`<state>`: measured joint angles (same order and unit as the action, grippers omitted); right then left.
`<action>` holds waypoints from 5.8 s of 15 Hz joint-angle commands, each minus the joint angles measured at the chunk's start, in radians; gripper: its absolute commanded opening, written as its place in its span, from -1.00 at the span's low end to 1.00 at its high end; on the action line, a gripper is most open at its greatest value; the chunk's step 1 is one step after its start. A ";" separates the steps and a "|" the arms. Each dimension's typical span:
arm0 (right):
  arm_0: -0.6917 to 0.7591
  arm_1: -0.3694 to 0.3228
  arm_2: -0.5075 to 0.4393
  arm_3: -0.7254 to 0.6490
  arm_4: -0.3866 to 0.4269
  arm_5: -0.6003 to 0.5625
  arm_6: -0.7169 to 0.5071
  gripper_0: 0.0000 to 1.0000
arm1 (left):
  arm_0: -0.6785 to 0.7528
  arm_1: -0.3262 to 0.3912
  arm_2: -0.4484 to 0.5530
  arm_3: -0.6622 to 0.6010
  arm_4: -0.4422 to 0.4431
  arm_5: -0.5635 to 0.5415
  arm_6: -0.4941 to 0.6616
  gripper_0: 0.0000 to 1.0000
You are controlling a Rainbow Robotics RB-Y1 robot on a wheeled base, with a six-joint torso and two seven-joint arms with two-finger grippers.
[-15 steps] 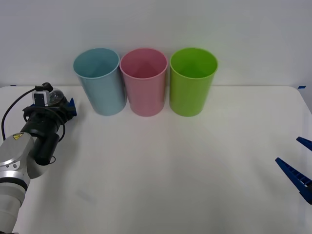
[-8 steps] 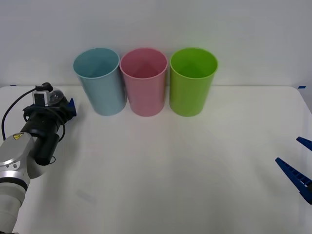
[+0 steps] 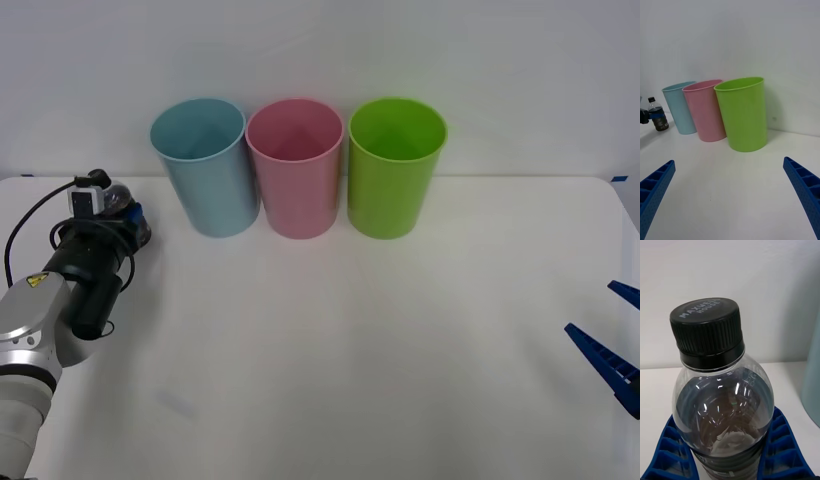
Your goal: Grasp the object on the table and drop it into the matching bin: aluminum can to the light blue bin, PET bottle to the pink bin.
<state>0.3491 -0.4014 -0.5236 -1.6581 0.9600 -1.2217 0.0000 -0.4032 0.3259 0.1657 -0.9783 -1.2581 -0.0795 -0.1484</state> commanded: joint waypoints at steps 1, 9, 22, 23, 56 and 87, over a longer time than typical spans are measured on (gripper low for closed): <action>0.000 0.000 0.000 0.000 0.000 0.000 0.000 1.00 | 0.021 0.022 0.000 -0.014 0.019 -0.034 -0.002 -1.00; 0.000 0.000 0.000 0.000 0.000 0.000 0.000 1.00 | 0.296 0.228 -0.152 -0.335 0.376 -0.118 -0.019 -1.00; 0.000 0.000 0.000 0.000 0.000 0.000 0.000 1.00 | 0.742 0.463 -0.080 -0.948 0.710 -0.163 -0.034 -1.00; 0.000 0.000 0.000 0.000 0.000 0.000 0.000 1.00 | 0.756 0.464 -0.074 -0.991 0.733 -0.149 -0.036 -1.00; 0.000 0.000 0.000 0.000 0.000 0.000 0.000 1.00 | -0.471 0.312 -0.669 -0.178 0.807 -0.353 -0.014 -1.00; 0.000 0.000 0.000 0.000 0.000 0.000 0.000 1.00 | -0.286 0.509 -0.609 -0.338 0.795 -0.442 0.046 1.00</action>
<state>0.3491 -0.4014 -0.5236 -1.6581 0.9599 -1.2217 0.0000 -0.7176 0.8126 -0.4537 -1.2871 -0.4770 -0.5215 -0.1002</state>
